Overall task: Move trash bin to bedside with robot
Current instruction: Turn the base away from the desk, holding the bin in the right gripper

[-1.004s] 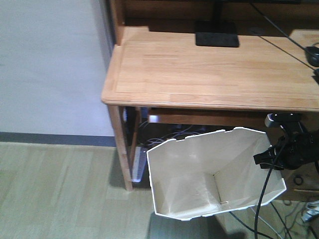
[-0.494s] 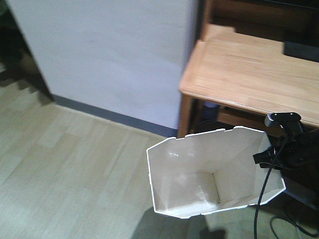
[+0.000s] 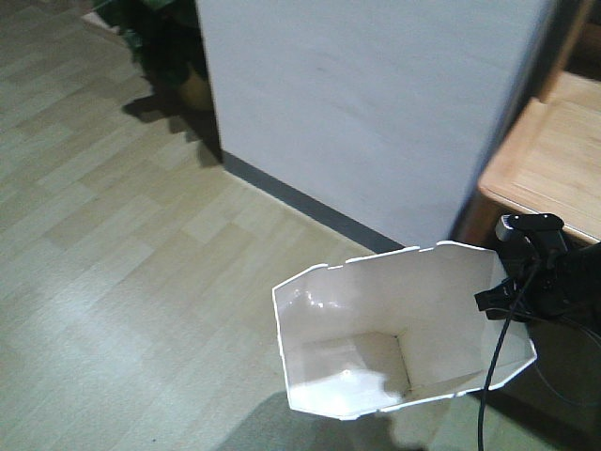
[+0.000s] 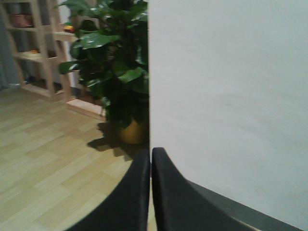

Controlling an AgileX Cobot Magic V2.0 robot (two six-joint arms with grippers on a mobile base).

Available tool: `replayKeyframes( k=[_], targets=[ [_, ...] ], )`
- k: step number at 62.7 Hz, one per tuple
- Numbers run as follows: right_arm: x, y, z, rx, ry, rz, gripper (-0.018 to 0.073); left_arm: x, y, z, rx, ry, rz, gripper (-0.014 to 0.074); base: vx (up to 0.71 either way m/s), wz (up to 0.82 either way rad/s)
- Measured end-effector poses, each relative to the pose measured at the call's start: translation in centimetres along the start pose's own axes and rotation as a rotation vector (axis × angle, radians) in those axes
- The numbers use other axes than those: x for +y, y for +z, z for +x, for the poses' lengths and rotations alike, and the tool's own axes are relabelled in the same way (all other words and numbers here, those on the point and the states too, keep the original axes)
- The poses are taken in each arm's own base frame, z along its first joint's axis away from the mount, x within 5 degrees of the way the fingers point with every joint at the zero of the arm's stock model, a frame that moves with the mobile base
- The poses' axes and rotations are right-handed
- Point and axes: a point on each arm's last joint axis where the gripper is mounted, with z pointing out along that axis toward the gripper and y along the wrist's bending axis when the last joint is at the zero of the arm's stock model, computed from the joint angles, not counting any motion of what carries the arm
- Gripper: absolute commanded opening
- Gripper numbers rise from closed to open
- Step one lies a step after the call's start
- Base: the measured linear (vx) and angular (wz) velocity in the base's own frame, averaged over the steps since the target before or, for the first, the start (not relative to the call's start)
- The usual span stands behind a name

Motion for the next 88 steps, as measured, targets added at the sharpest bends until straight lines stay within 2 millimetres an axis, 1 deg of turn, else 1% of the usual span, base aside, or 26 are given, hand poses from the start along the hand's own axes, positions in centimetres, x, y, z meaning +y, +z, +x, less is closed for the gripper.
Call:
replayKeyframes(
  k=[25, 65, 88],
  targets=[
    [-0.16, 0.0, -0.07, -0.008, 0.0, 0.018, -0.0006, 0.0, 0.0, 0.0, 0.0, 0.0, 0.0, -0.0006, 0.05, 0.55],
    [-0.12, 0.0, -0.06, -0.006, 0.001, 0.013, -0.0006, 0.0, 0.0, 0.0, 0.0, 0.0, 0.0, -0.0006, 0.09, 0.68],
    [0.06, 0.0, 0.02, 0.002, 0.002, -0.007, -0.0006, 0.0, 0.0, 0.0, 0.0, 0.0, 0.0, -0.0006, 0.14, 0.39]
  ],
)
